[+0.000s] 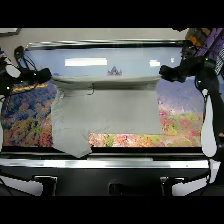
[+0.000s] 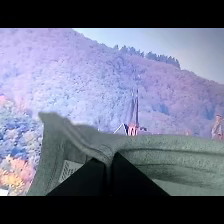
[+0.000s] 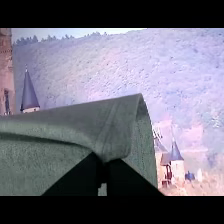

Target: Fold the clothes and pants, and hang the long-sleeved shirts on hangers.

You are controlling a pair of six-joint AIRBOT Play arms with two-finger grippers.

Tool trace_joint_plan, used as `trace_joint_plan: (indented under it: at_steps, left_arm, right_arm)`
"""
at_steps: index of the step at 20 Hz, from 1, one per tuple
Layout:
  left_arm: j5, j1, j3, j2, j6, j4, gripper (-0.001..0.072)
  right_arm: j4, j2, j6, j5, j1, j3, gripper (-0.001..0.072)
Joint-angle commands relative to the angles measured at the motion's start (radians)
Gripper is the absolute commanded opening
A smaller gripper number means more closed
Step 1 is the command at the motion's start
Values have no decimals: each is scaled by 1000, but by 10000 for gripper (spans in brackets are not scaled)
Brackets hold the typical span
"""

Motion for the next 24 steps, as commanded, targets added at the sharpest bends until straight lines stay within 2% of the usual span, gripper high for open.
trace_joint_plan:
  at_steps: [1, 10, 23, 24]
  left_arm:
    - [1, -18, -3, -92, 66, -13, 13]
    - [-317, 16, -4, -89, 85, 28, 14]
    - [-352, 6, -17, -171, 82, 23, 15]
    - [-352, 6, -17, -174, 82, 23, 16]
  right_arm:
    - [17, -71, -14, 77, 14, 0, 32]
    - [-44, -88, -10, -260, 14, 0, 32]
    - [-42, -186, 68, -354, 15, 0, 33]
    - [-42, -195, 69, -376, 15, 0, 62]
